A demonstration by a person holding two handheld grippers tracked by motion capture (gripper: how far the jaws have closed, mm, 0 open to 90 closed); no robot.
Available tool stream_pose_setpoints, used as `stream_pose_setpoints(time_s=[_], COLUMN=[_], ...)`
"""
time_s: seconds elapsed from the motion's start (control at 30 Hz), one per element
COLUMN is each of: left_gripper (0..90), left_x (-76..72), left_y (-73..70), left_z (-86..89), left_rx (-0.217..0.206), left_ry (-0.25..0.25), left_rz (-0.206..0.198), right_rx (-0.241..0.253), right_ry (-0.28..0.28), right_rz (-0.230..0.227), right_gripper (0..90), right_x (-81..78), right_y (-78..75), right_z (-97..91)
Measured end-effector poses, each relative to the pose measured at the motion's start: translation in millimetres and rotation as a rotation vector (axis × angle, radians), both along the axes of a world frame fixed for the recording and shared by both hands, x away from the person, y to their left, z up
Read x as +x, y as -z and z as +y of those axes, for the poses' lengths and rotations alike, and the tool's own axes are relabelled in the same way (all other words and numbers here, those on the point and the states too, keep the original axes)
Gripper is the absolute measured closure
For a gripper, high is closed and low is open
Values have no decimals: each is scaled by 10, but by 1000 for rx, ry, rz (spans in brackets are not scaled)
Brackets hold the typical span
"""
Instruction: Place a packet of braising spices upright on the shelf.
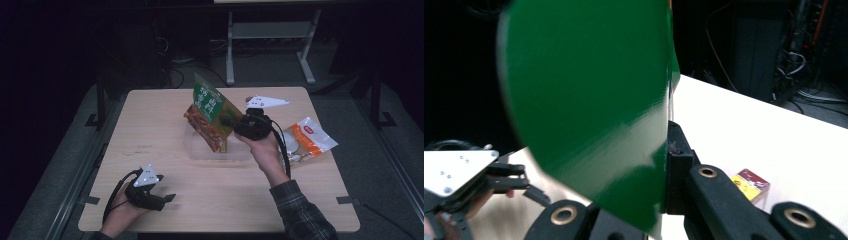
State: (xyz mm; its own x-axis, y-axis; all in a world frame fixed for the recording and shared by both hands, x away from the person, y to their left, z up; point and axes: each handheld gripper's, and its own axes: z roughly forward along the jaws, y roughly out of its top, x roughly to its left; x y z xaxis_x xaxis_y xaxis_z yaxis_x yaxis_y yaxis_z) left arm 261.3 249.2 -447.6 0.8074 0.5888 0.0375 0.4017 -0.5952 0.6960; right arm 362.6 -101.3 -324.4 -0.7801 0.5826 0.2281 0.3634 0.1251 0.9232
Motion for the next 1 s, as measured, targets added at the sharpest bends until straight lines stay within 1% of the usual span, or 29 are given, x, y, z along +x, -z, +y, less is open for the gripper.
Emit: stream_pose_setpoints(time_s=[0.23, 0.3, 0.37, 0.47, 0.53, 0.63, 0.67, 0.7, 0.73, 0.83, 1.0], left_gripper=[207, 207, 206, 203, 202, 201, 201, 201, 201, 199, 197], left_x=[2, -1, -4, -4, -7, -6, -5, -5, 0, -6, -2], left_y=[13, 13, 21, 31, 33, 37, 39, 39, 39, 37, 42], left_z=[-10, -13, -23, -30, -35, -37, -37, -37, -38, -45, -43], left_rx=[3, 8, 7, 14, 14, 12, 17, 17, 26, 25, 25], left_ry=[4, 8, 8, 13, 12, 11, 15, 15, 21, 21, 23], left_rz=[3, 3, 13, 16, 19, 22, 21, 21, 16, 19, 20], right_rx=[-13, -13, -18, -26, -30, -37, -44, -46, -47, -61, -69], right_ry=[33, 36, 43, 50, 51, 53, 57, 59, 62, 68, 65], right_rz=[1, 5, 2, 14, 22, 24, 20, 21, 23, 15, 25], right_gripper=[899, 899, 899, 899, 898, 898, 898, 898, 898, 898, 897], right_x=[54, 55, 69, 88, 102, 118, 128, 130, 137, 154, 183], right_y=[38, 43, 72, 112, 141, 166, 185, 190, 194, 203, 233], right_z=[-15, -14, -8, 2, 11, 19, 33, 37, 47, 74, 121])
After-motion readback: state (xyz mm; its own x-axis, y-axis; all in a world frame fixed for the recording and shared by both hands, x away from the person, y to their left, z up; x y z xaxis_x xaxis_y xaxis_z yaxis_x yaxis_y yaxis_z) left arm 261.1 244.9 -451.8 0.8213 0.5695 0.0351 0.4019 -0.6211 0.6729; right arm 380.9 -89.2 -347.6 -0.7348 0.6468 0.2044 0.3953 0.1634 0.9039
